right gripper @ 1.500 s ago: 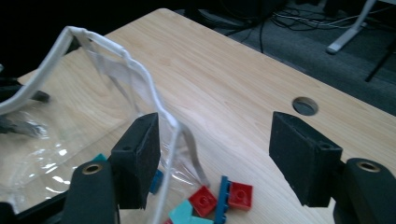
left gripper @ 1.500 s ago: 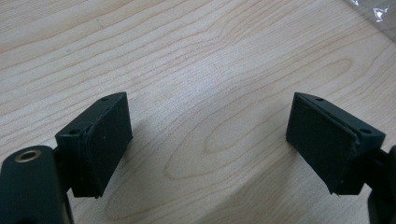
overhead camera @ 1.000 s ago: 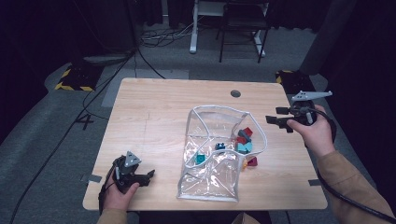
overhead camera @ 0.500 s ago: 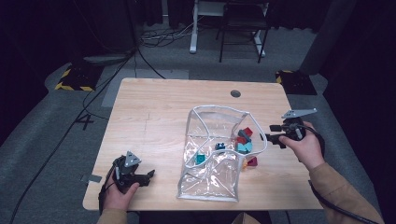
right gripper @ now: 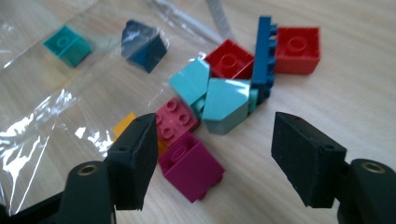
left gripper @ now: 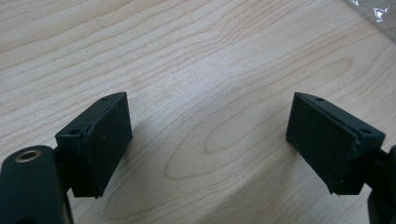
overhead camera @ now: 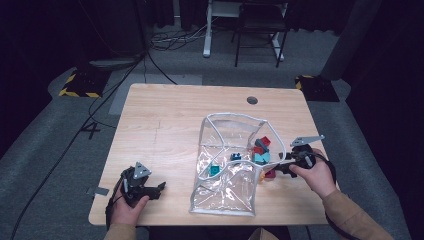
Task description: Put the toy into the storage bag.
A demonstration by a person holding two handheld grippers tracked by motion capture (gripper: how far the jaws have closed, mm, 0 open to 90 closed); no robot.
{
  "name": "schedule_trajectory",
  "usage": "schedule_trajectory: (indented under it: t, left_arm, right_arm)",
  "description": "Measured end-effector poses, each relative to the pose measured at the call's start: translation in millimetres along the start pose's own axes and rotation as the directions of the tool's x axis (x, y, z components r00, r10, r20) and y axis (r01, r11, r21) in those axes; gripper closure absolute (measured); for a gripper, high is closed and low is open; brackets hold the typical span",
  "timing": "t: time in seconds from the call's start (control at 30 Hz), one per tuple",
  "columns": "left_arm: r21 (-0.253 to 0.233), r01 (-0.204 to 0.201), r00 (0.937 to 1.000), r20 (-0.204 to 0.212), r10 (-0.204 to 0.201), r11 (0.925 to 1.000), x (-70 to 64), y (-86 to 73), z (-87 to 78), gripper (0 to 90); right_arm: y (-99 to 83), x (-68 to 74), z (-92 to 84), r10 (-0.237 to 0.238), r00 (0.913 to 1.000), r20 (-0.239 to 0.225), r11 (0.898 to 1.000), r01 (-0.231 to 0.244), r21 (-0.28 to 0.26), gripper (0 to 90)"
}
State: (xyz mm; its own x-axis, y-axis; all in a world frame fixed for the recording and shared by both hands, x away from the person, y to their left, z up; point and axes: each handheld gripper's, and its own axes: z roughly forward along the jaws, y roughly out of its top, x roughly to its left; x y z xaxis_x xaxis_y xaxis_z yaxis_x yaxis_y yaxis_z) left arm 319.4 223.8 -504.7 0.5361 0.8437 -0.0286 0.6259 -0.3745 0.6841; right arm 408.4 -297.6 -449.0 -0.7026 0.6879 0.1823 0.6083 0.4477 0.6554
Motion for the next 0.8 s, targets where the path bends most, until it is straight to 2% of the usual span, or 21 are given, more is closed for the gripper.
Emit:
schedule_trajectory:
  t: [0.2,0.43,0.53,0.63,0.73,0.8]
  left_arm:
    - [0.0,0.001,1.0,0.0,-0.001,1.0,-0.1,0.0,0.0,14.6]
    - [0.0,0.0,1.0,0.0,0.0,1.0,0.0,0.0,0.0,14.6]
    - [0.0,0.001,1.0,0.0,-0.001,1.0,-0.1,0.0,0.0,14.6]
    - [0.0,0.001,1.0,0.0,-0.001,1.0,-0.1,0.0,0.0,14.6]
    - [0.0,0.001,1.0,-0.001,-0.001,1.0,0.0,0.0,0.0,14.6]
    - [0.002,0.0,1.0,0.0,0.0,1.0,0.0,0.1,-0.1,14.6]
  right_arm:
    - [-13.3,2.5,11.6,-0.01,0.9997,-0.02,0.999,0.01,0.033,32.5]
    - [-19.3,4.6,19.3,-0.022,0.9991,-0.037,0.998,0.024,0.055,34.7]
    - [-19.8,4.8,22.9,-0.05,0.9982,-0.033,0.996,0.052,0.066,39.3]
    - [-19.4,6.0,25.9,-0.085,0.996,-0.028,0.992,0.087,0.088,47.9]
    - [-18.3,8.4,27.1,-0.146,0.9892,-0.003,0.983,0.146,0.111,51.1]
    - [-17.4,9.9,24.9,-0.181,0.9831,0.027,0.975,0.176,0.135,59.0]
